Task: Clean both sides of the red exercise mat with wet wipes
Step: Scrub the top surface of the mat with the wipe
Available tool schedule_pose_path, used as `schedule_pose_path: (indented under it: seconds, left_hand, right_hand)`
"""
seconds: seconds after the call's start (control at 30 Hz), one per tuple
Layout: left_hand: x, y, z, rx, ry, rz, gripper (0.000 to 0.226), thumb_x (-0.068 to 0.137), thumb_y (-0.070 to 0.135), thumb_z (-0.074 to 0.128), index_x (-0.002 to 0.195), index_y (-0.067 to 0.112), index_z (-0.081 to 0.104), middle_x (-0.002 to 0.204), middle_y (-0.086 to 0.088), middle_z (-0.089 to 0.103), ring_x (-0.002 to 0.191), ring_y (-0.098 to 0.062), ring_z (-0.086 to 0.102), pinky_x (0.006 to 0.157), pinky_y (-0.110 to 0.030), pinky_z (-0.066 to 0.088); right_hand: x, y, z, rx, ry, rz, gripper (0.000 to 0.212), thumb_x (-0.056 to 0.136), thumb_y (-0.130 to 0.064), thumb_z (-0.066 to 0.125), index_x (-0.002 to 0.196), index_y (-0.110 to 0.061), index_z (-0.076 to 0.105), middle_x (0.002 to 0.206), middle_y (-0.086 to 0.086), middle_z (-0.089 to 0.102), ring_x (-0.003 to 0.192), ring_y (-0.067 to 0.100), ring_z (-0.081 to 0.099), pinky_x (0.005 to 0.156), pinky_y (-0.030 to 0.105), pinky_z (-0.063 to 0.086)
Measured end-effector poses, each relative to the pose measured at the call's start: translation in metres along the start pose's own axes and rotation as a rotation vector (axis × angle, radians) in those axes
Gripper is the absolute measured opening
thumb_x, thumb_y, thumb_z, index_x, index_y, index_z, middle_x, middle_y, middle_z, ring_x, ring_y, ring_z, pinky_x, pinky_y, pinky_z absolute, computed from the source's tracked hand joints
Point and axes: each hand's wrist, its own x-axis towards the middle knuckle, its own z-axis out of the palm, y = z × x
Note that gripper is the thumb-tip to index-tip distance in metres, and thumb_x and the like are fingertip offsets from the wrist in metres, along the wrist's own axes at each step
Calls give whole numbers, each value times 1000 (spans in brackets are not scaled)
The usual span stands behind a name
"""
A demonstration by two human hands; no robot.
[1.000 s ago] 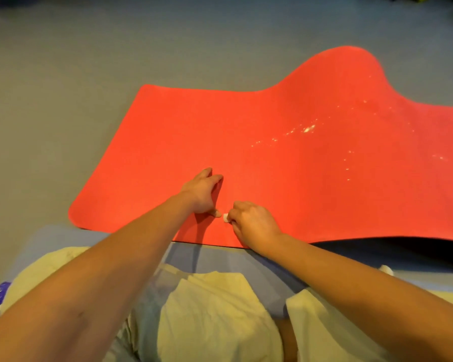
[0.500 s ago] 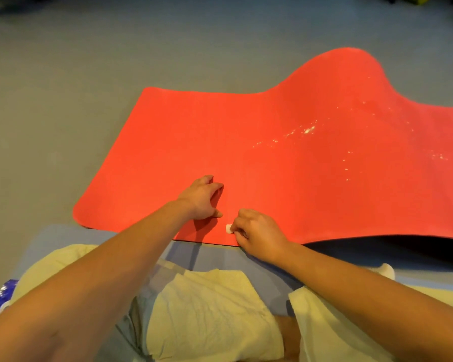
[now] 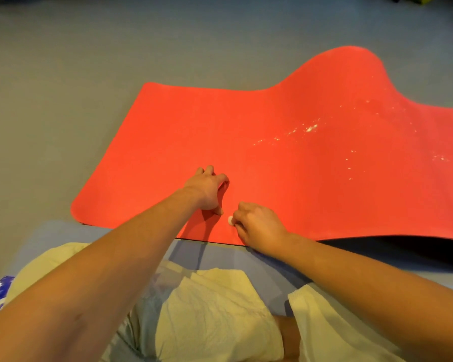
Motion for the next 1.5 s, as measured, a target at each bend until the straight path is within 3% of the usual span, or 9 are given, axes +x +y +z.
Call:
schedule_pose_path:
  seconds: [0.13,0.27,0.47,0.6,0.77,0.87,1.03,1.23,1.5]
  left_hand:
    - [14,-1,-8,-10,26,4,76,74,50,89,139,36,52,134,-8,43,126,-34,43,105,-41,45]
    - [23,1,-5,-47,57,-1,75,70,40,91,135,33,55,133,-9,42,128,-32,42,103,-43,47]
    - [29,-4,-4,-63,-2,19,116,63,41,96,158,28,31,163,-8,27,149,-32,30,118,-45,38]
    - [40,-4,-18,63,-24,33,124,57,59,95,159,31,31,152,-5,36,137,-33,38,113,-42,42]
    - [62,-6,-21,-43,81,29,87,70,59,88,145,36,49,137,-5,45,130,-30,44,106,-38,44]
    - [76,-4,-22,-61,93,11,83,66,50,94,136,33,54,131,-8,45,129,-31,45,104,-40,46]
    - [90,-2,-24,-45,49,20,102,54,43,101,140,26,48,148,-7,35,141,-30,35,109,-49,46]
    - [102,-10,-39,47,-30,62,129,49,58,99,155,22,34,152,-8,35,139,-33,36,116,-40,37]
    - [119,-9,-41,-5,102,29,71,79,53,85,138,29,53,138,-4,44,130,-31,42,101,-45,49]
  right_hand:
    - [-17,-9,-6,-32,-169,-126,15,87,-15,59,94,-22,70,89,-1,58,80,25,61,55,35,44]
    - [29,8,-19,-13,-121,65,19,86,-18,58,95,-23,74,100,1,65,91,30,64,63,35,41]
    - [96,44,-30,-48,-16,351,20,84,-18,64,97,-23,78,103,2,73,98,31,67,74,36,49]
    - [73,36,-21,-81,-16,212,21,87,-18,60,97,-25,77,98,0,68,94,28,66,68,34,45]
    - [49,43,-21,43,-107,113,23,82,-17,60,93,-28,77,94,-8,65,89,20,64,66,32,47]
    - [74,56,-25,46,-57,136,21,82,-18,62,92,-27,78,94,-5,66,88,24,65,66,34,48]
    - [146,98,-42,-51,24,327,23,80,-15,65,93,-26,80,99,3,73,94,29,68,67,29,40]
    - [174,111,-44,-150,-12,377,23,82,-14,66,98,-25,78,106,3,73,98,31,68,70,31,44]
    - [132,101,-36,-125,-60,165,22,84,-16,62,94,-27,77,101,-3,70,91,28,67,68,34,47]
